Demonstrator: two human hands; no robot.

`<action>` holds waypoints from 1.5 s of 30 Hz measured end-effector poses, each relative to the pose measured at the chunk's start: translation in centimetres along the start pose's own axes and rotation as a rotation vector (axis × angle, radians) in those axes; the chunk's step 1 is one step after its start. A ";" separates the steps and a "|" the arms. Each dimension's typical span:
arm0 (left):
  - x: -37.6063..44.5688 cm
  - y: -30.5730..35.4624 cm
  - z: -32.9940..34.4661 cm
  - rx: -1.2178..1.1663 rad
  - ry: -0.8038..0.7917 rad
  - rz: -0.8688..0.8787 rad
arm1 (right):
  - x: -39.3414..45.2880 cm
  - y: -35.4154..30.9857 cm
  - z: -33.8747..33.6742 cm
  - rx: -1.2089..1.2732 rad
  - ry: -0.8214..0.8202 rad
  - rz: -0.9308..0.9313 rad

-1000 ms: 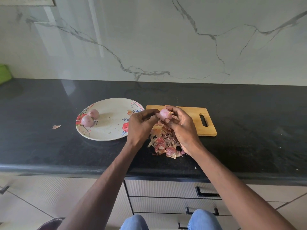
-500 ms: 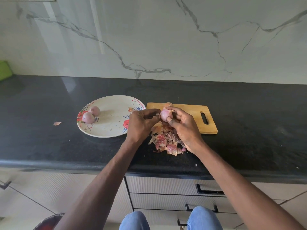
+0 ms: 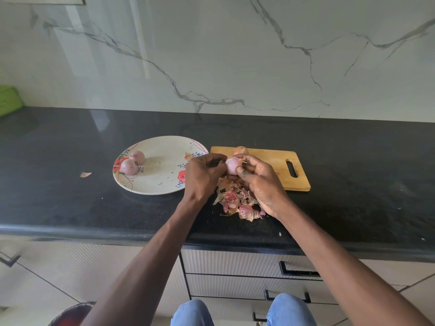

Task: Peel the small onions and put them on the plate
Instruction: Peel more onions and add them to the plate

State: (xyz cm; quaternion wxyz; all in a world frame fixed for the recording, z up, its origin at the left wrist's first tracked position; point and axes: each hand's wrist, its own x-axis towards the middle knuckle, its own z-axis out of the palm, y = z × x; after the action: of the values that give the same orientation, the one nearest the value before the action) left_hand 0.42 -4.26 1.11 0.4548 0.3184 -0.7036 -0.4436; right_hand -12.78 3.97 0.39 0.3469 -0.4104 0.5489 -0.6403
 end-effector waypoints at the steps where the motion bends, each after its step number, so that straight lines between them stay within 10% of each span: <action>1: 0.1 0.0 0.0 -0.005 0.011 -0.006 | -0.1 -0.2 0.0 0.083 -0.016 0.016; 15: 0.1 -0.7 0.5 0.413 0.079 0.028 | -0.1 -1.9 -0.4 0.625 -0.012 0.212; 24: -0.8 0.6 -0.1 0.083 -0.031 0.124 | 0.1 -1.5 -0.8 0.530 -0.021 0.166; 45: -1.2 -0.2 0.7 0.148 0.017 0.164 | -0.2 -0.5 0.2 0.105 0.079 0.008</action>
State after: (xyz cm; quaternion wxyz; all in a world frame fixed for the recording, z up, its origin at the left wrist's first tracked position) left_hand 0.25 -3.10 0.37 0.4708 0.2962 -0.7543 -0.3488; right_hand -12.54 4.17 0.84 0.3485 -0.3639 0.5295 -0.6825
